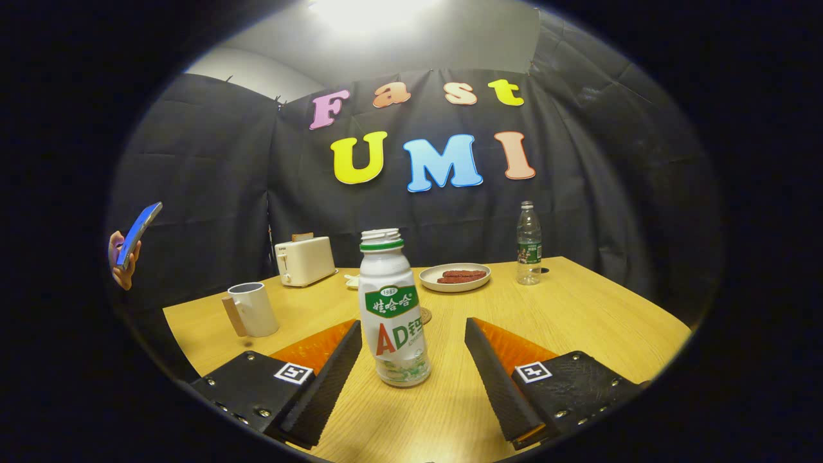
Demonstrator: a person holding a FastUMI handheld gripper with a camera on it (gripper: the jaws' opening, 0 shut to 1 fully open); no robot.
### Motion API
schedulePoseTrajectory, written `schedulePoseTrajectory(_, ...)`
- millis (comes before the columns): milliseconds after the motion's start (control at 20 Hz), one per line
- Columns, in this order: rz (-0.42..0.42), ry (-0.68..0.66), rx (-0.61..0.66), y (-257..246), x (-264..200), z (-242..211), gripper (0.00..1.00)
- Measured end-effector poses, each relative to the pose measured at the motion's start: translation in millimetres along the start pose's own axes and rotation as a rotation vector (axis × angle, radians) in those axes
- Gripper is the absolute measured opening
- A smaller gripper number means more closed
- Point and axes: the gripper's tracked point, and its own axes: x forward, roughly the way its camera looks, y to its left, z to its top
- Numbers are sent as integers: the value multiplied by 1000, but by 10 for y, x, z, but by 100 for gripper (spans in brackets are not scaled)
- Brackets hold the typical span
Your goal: Take the bottle from table, then pour the juice into the cup, finally place the bottle on the coaster
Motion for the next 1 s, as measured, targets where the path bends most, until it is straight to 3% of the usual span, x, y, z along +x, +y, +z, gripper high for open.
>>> schedulePoseTrajectory(300, 25, 28, -17, 155, 261, -100, 99)
schedulePoseTrajectory(650, -3, 55, -46, 150, 540, -136, 99)
schedulePoseTrajectory(750, -20, 67, -46, 118, 587, -157, 79)
schedulePoseTrajectory(900, -33, 79, -59, 151, 581, -142, 71)
schedulePoseTrajectory(1000, -19, 90, -74, 230, 610, -137, 71)
